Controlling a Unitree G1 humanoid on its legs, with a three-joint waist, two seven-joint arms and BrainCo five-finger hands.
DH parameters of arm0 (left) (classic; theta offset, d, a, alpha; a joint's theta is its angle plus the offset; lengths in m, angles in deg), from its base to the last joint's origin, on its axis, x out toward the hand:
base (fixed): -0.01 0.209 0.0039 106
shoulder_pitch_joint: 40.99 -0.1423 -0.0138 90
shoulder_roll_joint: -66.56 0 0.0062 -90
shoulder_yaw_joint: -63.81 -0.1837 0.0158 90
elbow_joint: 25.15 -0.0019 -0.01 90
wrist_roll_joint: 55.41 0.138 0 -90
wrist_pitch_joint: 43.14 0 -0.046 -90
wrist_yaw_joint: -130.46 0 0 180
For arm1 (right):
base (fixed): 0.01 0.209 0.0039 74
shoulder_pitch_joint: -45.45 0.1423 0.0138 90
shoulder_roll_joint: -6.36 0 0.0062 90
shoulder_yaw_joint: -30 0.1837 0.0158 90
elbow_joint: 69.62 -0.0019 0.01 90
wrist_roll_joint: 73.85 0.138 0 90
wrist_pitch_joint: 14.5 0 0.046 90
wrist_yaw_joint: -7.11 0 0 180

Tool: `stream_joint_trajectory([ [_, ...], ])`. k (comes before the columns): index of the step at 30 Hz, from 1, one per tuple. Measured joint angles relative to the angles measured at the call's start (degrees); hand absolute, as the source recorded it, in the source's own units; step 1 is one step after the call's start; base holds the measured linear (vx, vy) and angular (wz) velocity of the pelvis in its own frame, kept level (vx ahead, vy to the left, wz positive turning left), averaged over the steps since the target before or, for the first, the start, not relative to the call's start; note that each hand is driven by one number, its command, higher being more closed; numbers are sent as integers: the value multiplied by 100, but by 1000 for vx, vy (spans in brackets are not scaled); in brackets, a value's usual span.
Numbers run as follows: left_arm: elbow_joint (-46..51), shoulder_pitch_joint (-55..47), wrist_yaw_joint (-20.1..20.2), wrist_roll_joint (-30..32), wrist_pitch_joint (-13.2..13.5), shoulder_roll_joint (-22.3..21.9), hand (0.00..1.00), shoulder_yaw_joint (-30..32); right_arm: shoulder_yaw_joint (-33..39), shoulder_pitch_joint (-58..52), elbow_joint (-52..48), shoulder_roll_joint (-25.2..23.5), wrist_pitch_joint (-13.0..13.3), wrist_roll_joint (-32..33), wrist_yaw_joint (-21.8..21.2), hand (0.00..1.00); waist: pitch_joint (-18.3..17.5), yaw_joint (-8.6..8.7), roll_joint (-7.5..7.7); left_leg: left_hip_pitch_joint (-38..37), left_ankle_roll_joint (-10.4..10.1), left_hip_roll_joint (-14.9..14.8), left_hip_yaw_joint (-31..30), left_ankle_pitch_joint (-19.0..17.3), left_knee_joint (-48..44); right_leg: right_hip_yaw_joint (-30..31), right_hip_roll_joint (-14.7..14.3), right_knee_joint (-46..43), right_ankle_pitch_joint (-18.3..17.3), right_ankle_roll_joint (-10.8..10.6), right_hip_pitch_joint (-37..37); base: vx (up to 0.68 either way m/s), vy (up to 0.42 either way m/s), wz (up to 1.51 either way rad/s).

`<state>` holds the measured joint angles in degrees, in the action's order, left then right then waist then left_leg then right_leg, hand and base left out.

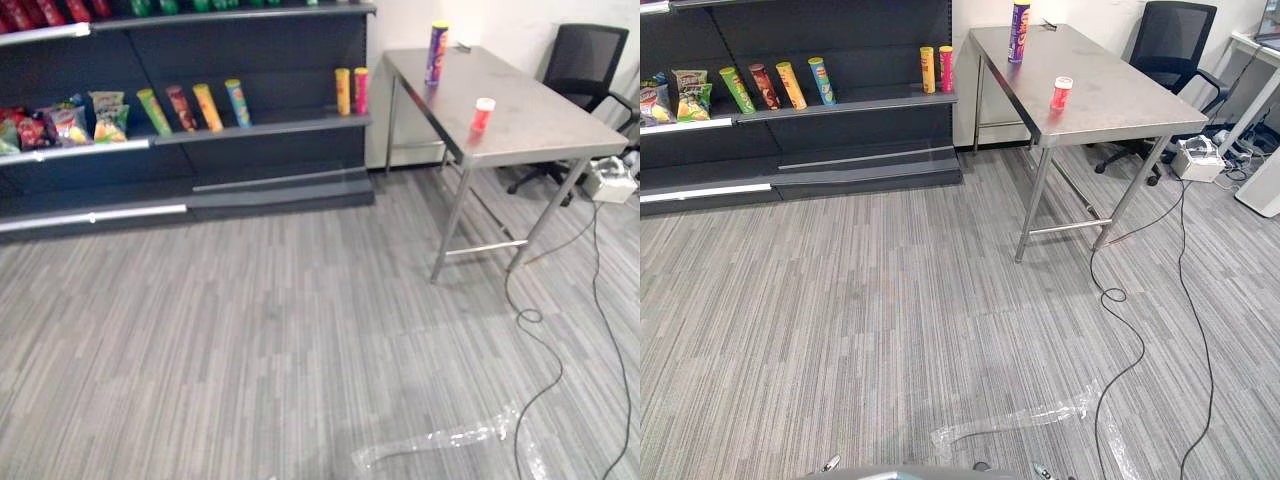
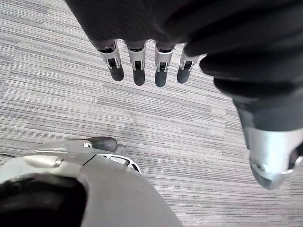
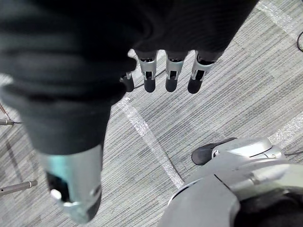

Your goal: Put the gum and the chips on the shelf.

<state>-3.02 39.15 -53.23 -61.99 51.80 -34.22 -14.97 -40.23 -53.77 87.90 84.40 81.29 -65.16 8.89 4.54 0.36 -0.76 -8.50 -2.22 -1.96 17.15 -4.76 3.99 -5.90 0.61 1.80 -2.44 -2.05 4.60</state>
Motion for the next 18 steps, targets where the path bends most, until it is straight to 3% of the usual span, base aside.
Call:
stream_joint_trajectory([
  [15,3,14,3,8,-1,0,0,-8,50,-1,-13,0,-28,171,-221,0,45,-11,6,-60,0,-14,-20,1,87,-70,-34,109,2,2,96,10,-26,1],
  [18,12,138,-19,5,-4,24,0,-2,141,167,-30,-5,-27,391,-236,0,265,4,11,57,-66,-62,-33,-40,-101,-110,-4,-523,-240,-12,-228,-22,-21,1],
])
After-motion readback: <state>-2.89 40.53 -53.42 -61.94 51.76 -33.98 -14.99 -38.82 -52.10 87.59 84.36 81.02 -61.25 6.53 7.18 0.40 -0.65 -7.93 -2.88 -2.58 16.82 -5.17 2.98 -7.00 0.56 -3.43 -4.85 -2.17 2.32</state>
